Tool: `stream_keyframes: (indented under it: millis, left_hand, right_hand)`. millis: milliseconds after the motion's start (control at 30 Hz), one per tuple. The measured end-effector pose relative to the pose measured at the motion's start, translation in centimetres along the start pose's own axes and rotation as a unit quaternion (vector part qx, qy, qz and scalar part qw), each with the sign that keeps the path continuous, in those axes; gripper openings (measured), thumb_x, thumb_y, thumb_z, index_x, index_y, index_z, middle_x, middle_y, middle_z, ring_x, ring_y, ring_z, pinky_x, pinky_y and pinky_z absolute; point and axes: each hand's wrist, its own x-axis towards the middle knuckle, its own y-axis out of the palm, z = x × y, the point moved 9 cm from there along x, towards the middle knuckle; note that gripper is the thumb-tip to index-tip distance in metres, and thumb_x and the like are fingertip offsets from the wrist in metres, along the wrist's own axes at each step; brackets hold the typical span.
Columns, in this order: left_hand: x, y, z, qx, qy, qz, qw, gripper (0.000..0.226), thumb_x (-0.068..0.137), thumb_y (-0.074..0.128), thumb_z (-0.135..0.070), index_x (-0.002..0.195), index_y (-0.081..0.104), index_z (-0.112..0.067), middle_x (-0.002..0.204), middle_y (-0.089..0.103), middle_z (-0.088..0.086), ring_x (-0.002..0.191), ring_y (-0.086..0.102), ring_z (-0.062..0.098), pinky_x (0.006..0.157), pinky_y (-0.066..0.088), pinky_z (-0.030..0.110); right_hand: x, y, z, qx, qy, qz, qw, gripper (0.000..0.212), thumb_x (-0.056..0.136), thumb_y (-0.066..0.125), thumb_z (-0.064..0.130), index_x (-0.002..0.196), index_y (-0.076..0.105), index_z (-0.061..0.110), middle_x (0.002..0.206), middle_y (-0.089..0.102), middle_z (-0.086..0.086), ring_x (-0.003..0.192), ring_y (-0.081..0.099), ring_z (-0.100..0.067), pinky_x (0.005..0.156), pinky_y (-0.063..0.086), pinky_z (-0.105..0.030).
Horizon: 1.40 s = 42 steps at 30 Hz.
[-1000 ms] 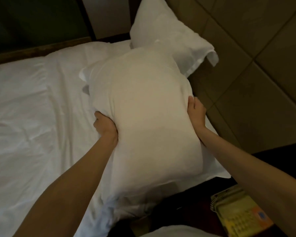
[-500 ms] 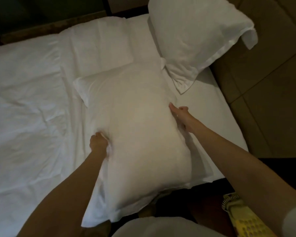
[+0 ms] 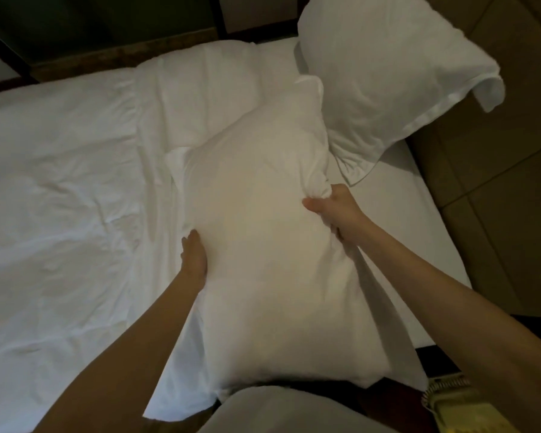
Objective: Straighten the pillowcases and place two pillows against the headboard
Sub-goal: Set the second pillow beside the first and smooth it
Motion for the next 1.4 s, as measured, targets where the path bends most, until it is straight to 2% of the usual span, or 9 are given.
stream_keyframes:
  millis: [167, 300, 467, 633, 867, 1000, 1167, 1300, 1400]
  left_hand:
    - [-3.0, 5.3, -2.3, 0.015, 0.038, 0.061, 0.997, 0.061, 0.096, 0.021, -0.053, 0.151, 0.018, -0.028, 0.157, 0.027, 0.005, 0.142, 0.03, 0.026, 0.117, 0.024, 0.047]
    - [-6.3, 11.1, -3.6, 0.029, 0.064, 0.127, 0.989, 0.061, 0.095, 0.022, -0.052, 0.151, 0.021, -0.027, 0.155, 0.032, 0.004, 0.14, 0.033, 0.025, 0.116, 0.028, 0.046]
    - [-10.3, 17.3, -3.6, 0.05, 0.1, 0.199, 0.974, 0.055, 0.099, 0.023, -0.042, 0.15, 0.024, -0.022, 0.154, 0.033, -0.001, 0.138, 0.034, 0.02, 0.115, 0.028, 0.037]
    - [-14.5, 22.9, -1.4, 0.077, 0.042, 0.28, 0.956, 0.058, 0.096, 0.027, -0.051, 0.148, 0.025, -0.026, 0.152, 0.033, -0.003, 0.136, 0.035, 0.024, 0.114, 0.028, 0.049]
    - [-19.8, 29.0, -0.4, 0.113, 0.017, 0.397, 0.911, 0.062, 0.092, 0.029, -0.061, 0.147, 0.025, -0.033, 0.152, 0.033, -0.001, 0.133, 0.039, 0.029, 0.108, 0.036, 0.052]
    - [-20.9, 30.9, 0.2, 0.1, -0.024, 0.418, 0.902, 0.069, 0.089, 0.032, -0.066, 0.148, 0.025, -0.031, 0.154, 0.029, 0.002, 0.134, 0.037, 0.036, 0.103, 0.04, 0.058]
    - [-20.7, 32.8, -0.7, 0.068, -0.039, 0.428, 0.9, 0.07, 0.088, 0.035, -0.068, 0.146, 0.028, -0.031, 0.153, 0.03, 0.001, 0.134, 0.036, 0.035, 0.104, 0.039, 0.057]
    - [-19.7, 35.1, -2.1, 0.046, -0.033, 0.415, 0.908, 0.074, 0.087, 0.031, -0.069, 0.148, 0.026, -0.028, 0.154, 0.031, -0.002, 0.138, 0.035, 0.029, 0.107, 0.037, 0.052]
    - [-19.0, 37.3, -3.9, 0.009, -0.027, 0.413, 0.91, 0.068, 0.091, 0.029, -0.064, 0.149, 0.022, -0.03, 0.156, 0.027, -0.005, 0.14, 0.033, 0.028, 0.111, 0.034, 0.051]
  right_hand:
    - [-4.1, -2.3, 4.9, 0.009, -0.033, -0.01, 0.999, 0.022, 0.073, 0.076, 0.006, 0.091, 0.066, 0.0, 0.083, 0.065, -0.015, 0.074, 0.063, -0.031, 0.066, 0.05, -0.039]
    - [-7.4, -6.0, 7.3, -0.001, -0.057, -0.002, 0.998, 0.017, 0.072, 0.076, 0.004, 0.086, 0.066, 0.006, 0.066, 0.068, -0.002, 0.058, 0.065, -0.018, 0.053, 0.048, -0.023]
    - [-11.5, -11.2, 8.4, 0.0, -0.072, 0.013, 0.997, 0.036, 0.07, 0.073, -0.006, 0.104, 0.069, 0.005, 0.102, 0.073, -0.007, 0.09, 0.071, -0.021, 0.074, 0.058, -0.027]
    - [-14.9, -16.5, 8.4, -0.052, -0.086, -0.03, 0.994, 0.027, 0.067, 0.075, -0.007, 0.088, 0.072, 0.01, 0.087, 0.074, -0.001, 0.081, 0.071, -0.015, 0.071, 0.057, -0.026]
    - [-16.9, -21.8, 6.5, -0.09, -0.089, -0.14, 0.982, 0.027, 0.069, 0.069, -0.01, 0.095, 0.065, -0.018, 0.086, 0.063, -0.015, 0.078, 0.062, -0.026, 0.068, 0.048, -0.034]
    - [-16.8, -23.7, 5.6, -0.1, -0.099, -0.178, 0.974, 0.012, 0.069, 0.071, -0.008, 0.072, 0.07, 0.004, 0.071, 0.063, -0.006, 0.061, 0.062, -0.01, 0.051, 0.047, -0.019]
    - [-14.5, -25.8, 4.4, -0.129, -0.116, -0.241, 0.955, 0.008, 0.07, 0.073, 0.001, 0.077, 0.071, -0.002, 0.075, 0.065, -0.009, 0.072, 0.064, -0.023, 0.064, 0.049, -0.032]
    - [-10.9, -25.7, 6.6, -0.256, -0.158, -0.232, 0.925, 0.031, 0.079, 0.067, 0.007, 0.051, 0.055, 0.012, 0.056, 0.056, 0.001, 0.055, 0.055, -0.014, 0.054, 0.039, -0.027]
    - [-8.7, -27.5, 8.6, -0.288, -0.172, -0.262, 0.905, 0.024, 0.081, 0.063, 0.01, 0.057, 0.06, 0.009, 0.064, 0.064, -0.012, 0.061, 0.062, -0.028, 0.053, 0.045, -0.039]
